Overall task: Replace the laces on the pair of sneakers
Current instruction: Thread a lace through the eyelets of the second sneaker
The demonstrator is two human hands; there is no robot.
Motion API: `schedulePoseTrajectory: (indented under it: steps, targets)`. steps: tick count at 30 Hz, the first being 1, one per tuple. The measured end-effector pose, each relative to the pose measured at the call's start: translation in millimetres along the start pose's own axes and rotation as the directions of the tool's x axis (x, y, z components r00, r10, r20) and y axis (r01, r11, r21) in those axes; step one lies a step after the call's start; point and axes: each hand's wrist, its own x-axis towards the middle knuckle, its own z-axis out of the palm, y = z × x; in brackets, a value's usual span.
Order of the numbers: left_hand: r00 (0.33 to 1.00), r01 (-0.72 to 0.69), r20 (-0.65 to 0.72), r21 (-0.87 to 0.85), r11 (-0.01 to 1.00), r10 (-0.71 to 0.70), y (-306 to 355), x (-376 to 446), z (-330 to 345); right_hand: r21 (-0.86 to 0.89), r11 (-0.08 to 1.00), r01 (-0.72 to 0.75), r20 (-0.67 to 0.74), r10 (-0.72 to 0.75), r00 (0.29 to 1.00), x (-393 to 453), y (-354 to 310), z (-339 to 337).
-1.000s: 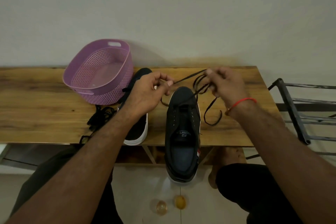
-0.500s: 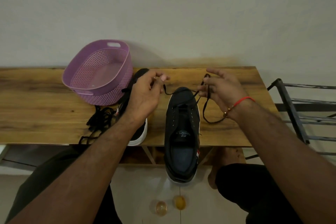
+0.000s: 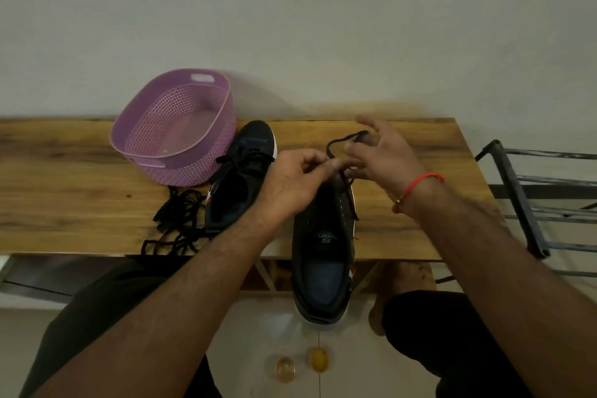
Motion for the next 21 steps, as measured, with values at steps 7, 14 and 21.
schedulePoseTrajectory:
  steps: [7,14,21]
  targets:
    - [0.98,0.146,-0.089,-0.28,0.949,-0.177,2.7,4.3,-6.6,-0.566,0.811,0.147,-0.062,-0.22,0.974,6.7,15.7,-15.5]
    - [0.962,0.245,0.009,-0.474,0.846,-0.274,0.9,8.7,-7.9,-0.438,0.852,0.286,0.227,-0.203,0.953,0.1,4.9,-5.2]
    - [0.948,0.197,-0.076,-0.622,0.758,-0.308,-1.2,18.9,-20.9,-0.352,0.916,0.192,0.418,-0.03,0.908,2.4,2.4,-22.4]
